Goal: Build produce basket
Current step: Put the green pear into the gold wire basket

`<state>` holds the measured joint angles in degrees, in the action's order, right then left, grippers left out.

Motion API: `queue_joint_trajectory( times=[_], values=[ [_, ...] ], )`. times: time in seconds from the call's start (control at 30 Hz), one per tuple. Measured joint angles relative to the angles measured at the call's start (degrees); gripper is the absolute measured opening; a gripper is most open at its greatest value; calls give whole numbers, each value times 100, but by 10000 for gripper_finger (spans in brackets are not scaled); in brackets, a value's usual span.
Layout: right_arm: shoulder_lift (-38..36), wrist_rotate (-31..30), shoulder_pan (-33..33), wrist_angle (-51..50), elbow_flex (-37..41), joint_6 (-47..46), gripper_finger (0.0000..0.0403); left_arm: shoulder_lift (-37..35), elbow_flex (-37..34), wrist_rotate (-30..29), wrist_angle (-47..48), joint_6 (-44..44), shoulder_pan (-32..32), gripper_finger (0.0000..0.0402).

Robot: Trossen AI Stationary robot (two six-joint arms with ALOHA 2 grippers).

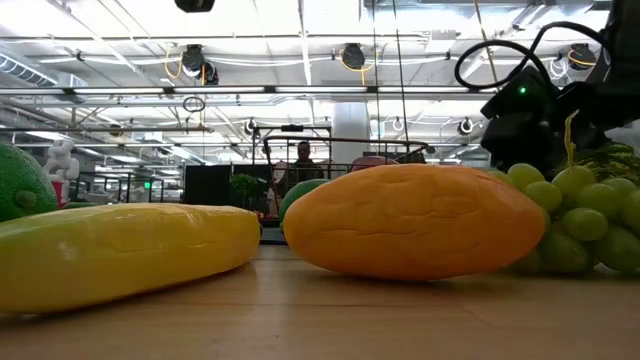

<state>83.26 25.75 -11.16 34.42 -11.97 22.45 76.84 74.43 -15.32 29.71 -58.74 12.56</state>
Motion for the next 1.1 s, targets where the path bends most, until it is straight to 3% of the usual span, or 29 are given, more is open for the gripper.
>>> queue_joint_trajectory(
  times=[0.43, 0.63, 0.97, 1.1],
  values=[
    [145, -50, 300, 95, -8, -884, 15, -2, -2, -2, 5, 170, -48, 131],
    [-121, -11, 596, 299, 7, -2053, 19, -2, 0, -57, 51, 480, -66, 131],
    [-1888, -124, 1076, 424, -27, -4335, 8, -2, 0, -92, 206, 1254, -356, 131],
    [-2539, -454, 1248, -206, -394, -4921, 8, -2, 0, -69, 303, 1628, -506, 131]
  ],
)
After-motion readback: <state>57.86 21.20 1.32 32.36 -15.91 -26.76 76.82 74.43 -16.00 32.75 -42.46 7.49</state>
